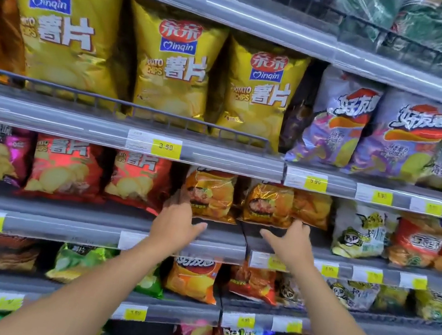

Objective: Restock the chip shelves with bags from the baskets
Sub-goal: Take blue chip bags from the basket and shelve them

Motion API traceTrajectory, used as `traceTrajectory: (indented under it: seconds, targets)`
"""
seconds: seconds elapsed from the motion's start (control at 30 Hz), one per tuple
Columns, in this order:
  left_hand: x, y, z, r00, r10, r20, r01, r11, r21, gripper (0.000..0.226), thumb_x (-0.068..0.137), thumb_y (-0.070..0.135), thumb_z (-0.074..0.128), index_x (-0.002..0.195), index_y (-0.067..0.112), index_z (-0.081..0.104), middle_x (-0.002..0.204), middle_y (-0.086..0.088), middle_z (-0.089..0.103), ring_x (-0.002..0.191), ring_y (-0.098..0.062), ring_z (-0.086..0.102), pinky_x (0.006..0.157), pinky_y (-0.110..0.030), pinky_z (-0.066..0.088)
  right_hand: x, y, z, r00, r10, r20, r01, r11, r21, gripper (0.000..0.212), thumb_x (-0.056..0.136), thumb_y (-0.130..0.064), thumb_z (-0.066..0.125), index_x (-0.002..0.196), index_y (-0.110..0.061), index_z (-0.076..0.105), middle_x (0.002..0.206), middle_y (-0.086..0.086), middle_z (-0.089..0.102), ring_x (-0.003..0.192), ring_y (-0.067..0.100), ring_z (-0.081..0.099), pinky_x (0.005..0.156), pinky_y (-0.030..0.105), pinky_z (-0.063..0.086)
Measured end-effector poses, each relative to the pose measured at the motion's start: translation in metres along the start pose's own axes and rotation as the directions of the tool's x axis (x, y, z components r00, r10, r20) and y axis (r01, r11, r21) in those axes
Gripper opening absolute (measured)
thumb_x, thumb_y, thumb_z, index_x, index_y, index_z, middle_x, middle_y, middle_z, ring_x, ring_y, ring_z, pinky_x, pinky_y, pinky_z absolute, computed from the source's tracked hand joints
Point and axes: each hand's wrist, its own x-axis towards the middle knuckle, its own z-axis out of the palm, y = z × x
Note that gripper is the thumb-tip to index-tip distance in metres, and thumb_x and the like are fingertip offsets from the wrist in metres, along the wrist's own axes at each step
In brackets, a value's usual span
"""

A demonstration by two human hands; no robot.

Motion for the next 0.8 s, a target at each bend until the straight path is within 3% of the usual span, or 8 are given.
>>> traceTrajectory:
  seconds: [0.07,0.13,0.2,0.27,0.33,0.4,0.63,0.8]
  targets:
    - [0.015,0.007,0.011,0.998,-0.052,-0.041,0.051,0.998,-0.02,0.099,0.086,0.065,0.069,0.152,0.0,0.034,0.147,-0.024,0.052,0.129,-0.043,0.054,0.099,-0.047,0.053,0.023,0.004,0.002,0.999,0.021,0.032,-0.02,0.999,-0.029,0.073,0.077,-0.073,0.071,0.103,-0.005,0.06,0.116,0.02,0.059,0.113,0.037,0.059,0.08,0.04,0.051]
    - [0.028,0.013,0.016,0.993,-0.085,-0.077,0.077,0.992,-0.101,0.123,0.082,0.063,0.076,0.164,0.004,0.006,0.162,-0.024,0.033,0.145,-0.043,0.039,0.114,-0.048,0.042,0.041,0.006,0.004,0.994,0.018,0.111,-0.01,0.997,-0.076,0.071,0.074,-0.084,0.063,0.076,-0.013,0.061,0.087,0.011,0.065,0.095,0.033,0.068,0.069,0.035,0.049]
    - [0.041,0.017,0.017,0.991,-0.117,-0.061,0.107,0.984,-0.14,0.136,0.078,0.062,0.081,0.164,0.007,-0.009,0.167,-0.023,0.023,0.151,-0.041,0.032,0.119,-0.047,0.036,0.055,0.005,0.008,0.985,0.003,0.173,0.014,0.995,-0.096,0.083,0.074,-0.086,0.061,0.111,-0.012,0.068,0.102,0.011,0.068,0.108,0.034,0.066,0.082,0.037,0.052]
    - [0.051,0.019,0.017,0.986,-0.165,-0.028,0.159,0.975,-0.153,0.139,0.077,0.055,0.085,0.164,0.012,-0.014,0.167,-0.021,0.024,0.149,-0.04,0.035,0.118,-0.046,0.038,0.067,0.0,0.012,0.991,-0.012,0.135,0.002,0.997,0.072,0.12,0.07,-0.07,0.08,0.158,-0.01,0.023,0.144,0.021,0.05,0.136,0.038,0.048,0.106,0.042,0.045]
    - [0.057,0.02,0.018,0.979,-0.203,-0.017,0.198,0.967,-0.159,0.139,0.077,0.051,0.087,0.164,0.013,-0.016,0.165,-0.02,0.031,0.145,-0.04,0.041,0.115,-0.045,0.042,0.074,-0.005,0.016,0.996,-0.011,0.087,-0.007,0.98,0.201,0.145,0.065,-0.051,0.093,0.161,-0.012,-0.008,0.164,0.02,0.021,0.149,0.039,0.029,0.117,0.045,0.035]
    - [0.059,0.022,0.021,0.976,-0.219,-0.018,0.214,0.968,-0.134,0.136,0.08,0.051,0.085,0.164,0.012,-0.016,0.163,-0.02,0.034,0.144,-0.039,0.044,0.112,-0.044,0.044,0.086,-0.005,0.021,0.995,0.022,0.097,-0.045,0.97,0.241,0.149,0.062,-0.044,0.096,0.161,-0.014,-0.011,0.166,0.021,0.014,0.151,0.039,0.025,0.118,0.046,0.033]
    - [0.072,0.022,0.037,0.968,-0.239,-0.076,0.231,0.968,-0.1,0.126,0.08,0.053,0.083,0.164,0.013,-0.003,0.149,-0.019,0.052,0.129,-0.041,0.058,0.099,-0.047,0.053,0.109,0.011,0.021,0.985,0.004,0.17,-0.079,0.897,0.435,0.163,0.025,-0.056,0.099,0.158,-0.026,0.008,0.151,0.008,0.048,0.132,0.028,0.054,0.107,0.048,0.051]
    - [0.081,0.027,0.041,0.96,-0.259,-0.104,0.25,0.964,-0.089,0.123,0.078,0.053,0.086,0.16,0.011,0.005,0.148,-0.021,0.05,0.126,-0.044,0.058,0.096,-0.05,0.053,0.11,0.008,0.022,0.988,0.021,0.153,-0.083,0.908,0.41,0.143,0.06,-0.04,0.098,0.162,-0.018,0.0,0.161,0.013,0.035,0.146,0.033,0.04,0.118,0.046,0.039]
